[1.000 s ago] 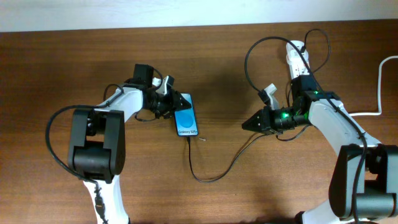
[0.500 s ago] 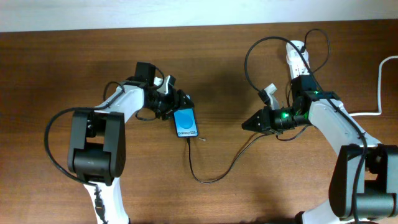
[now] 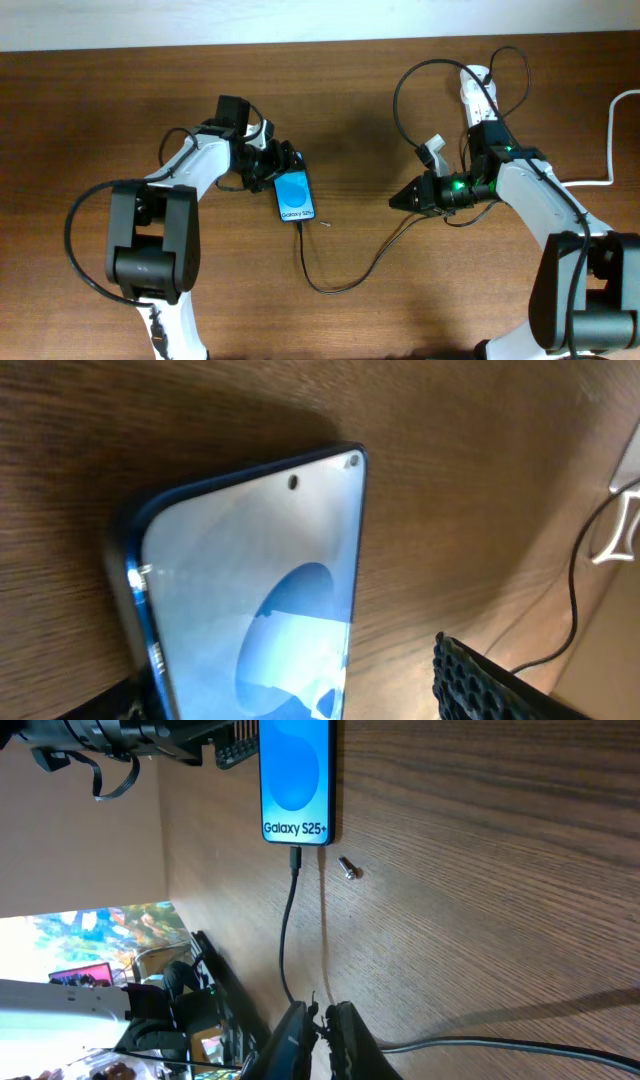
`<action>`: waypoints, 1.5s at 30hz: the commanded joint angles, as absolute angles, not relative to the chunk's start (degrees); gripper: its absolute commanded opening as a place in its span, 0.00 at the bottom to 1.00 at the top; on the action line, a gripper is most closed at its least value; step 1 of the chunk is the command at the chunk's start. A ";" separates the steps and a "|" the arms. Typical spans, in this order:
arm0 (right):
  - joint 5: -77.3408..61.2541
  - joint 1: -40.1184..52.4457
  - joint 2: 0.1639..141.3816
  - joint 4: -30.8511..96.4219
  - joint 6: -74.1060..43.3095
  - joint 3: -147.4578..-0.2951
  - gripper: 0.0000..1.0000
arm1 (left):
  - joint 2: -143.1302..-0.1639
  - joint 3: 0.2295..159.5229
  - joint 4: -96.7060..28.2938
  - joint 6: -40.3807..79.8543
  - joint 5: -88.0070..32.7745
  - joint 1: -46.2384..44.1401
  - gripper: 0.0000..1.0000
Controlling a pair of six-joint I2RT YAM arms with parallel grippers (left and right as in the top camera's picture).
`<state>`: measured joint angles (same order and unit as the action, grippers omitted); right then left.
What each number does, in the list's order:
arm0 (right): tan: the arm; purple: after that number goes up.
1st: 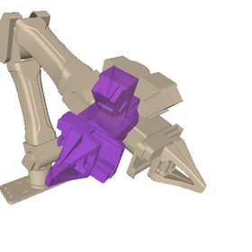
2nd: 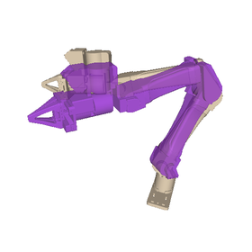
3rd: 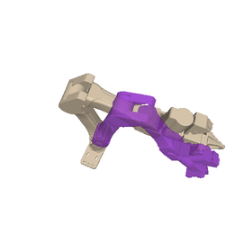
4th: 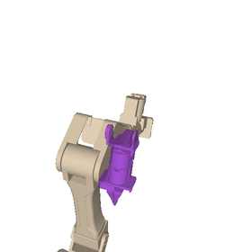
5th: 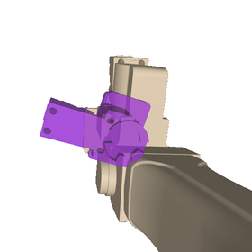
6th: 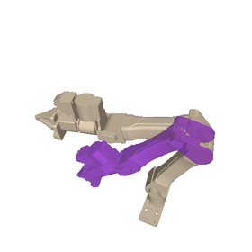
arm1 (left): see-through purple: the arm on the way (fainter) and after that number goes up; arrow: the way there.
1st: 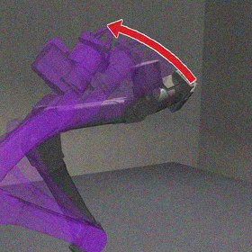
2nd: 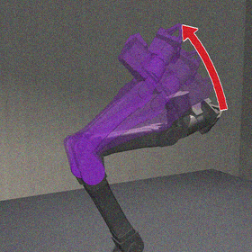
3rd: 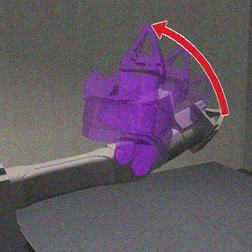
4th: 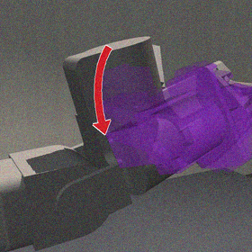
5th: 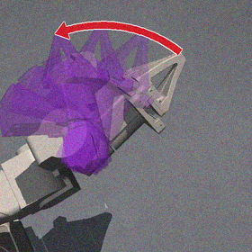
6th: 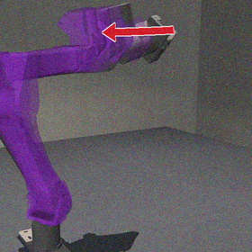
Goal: Plug charger to phone and switch on socket
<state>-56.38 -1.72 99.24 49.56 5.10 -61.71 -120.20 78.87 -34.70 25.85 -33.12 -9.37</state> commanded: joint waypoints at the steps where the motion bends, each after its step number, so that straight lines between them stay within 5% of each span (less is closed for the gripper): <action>1: -56.25 -1.52 97.73 49.71 5.72 -62.81 0.11 | -125.36 75.48 -36.05 31.40 -17.74 -8.47 0.77; 16: -56.23 -1.52 97.73 49.69 5.74 -62.81 0.11 | -125.36 75.48 -35.14 37.98 -16.71 -8.88 0.91; 25: -48.80 -1.52 97.73 50.57 5.69 -62.81 0.12 | -123.85 80.07 -42.57 30.98 -13.08 -8.34 0.99; 37: -39.05 -1.52 97.73 57.14 5.02 -71.16 0.04 | -94.54 89.06 -63.22 22.15 -4.12 -7.99 0.99; 45: -25.19 -1.52 96.68 61.36 -7.16 -79.35 0.04 | -76.05 89.03 -74.32 21.96 3.05 -7.99 1.00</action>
